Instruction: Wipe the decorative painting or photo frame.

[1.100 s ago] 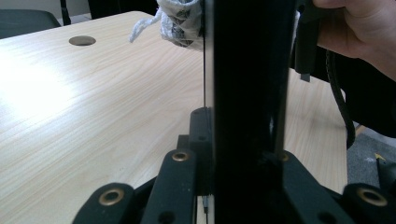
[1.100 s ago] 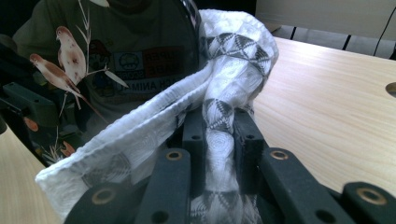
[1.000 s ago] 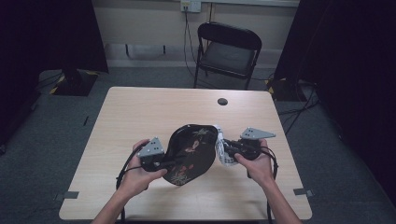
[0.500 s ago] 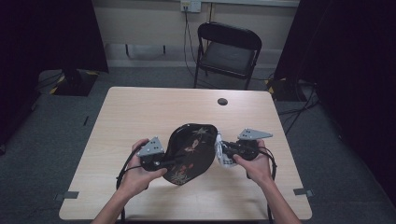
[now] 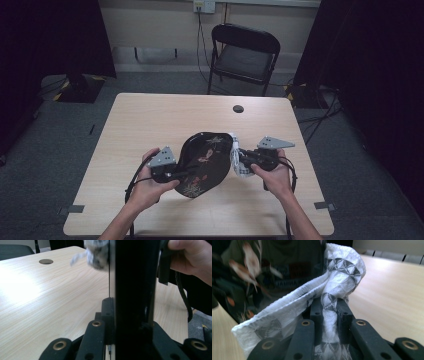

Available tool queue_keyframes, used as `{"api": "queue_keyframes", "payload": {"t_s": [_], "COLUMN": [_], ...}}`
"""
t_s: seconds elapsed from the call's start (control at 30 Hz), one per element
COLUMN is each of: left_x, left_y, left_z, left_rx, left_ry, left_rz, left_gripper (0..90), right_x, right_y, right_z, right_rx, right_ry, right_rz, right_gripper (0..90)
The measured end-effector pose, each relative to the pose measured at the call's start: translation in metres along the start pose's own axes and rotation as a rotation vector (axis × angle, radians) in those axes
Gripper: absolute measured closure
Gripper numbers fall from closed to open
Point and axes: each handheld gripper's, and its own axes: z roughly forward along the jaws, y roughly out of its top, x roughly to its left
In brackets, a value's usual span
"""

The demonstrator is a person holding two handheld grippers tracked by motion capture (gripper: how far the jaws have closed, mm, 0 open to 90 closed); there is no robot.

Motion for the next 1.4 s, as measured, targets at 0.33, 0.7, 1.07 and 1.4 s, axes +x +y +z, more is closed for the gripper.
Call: {"api": "queue_keyframes", "payload": {"t_s": [0.33, 0.7, 1.07, 1.4], "left_x": [0.001, 0.0, 0.0, 0.001], "left_y": [0.0, -0.001, -0.001, -0.002], "left_z": [-0.001, 0.0, 0.001, 0.001], "left_rx": [0.001, -0.003, -0.004, -0.005], "left_ry": [0.008, 0.013, 0.013, 0.015], "left_rz": [-0.003, -0.007, -0.007, -0.009], "left_gripper": [80.6, 80.4, 80.5, 80.3], "right_x": [-0.004, 0.0, -0.006, 0.001], "right_y": [-0.028, -0.013, -0.037, -0.06], "right_z": [0.011, 0.004, 0.017, 0.036], "right_rx": [0.102, 0.004, 0.179, 0.351], "right_ry": [-0.017, -0.001, -0.03, 0.022], "right_rz": [0.031, 0.03, 0.029, 0.011], "right_gripper": [79.8, 79.6, 79.7, 79.6]}}
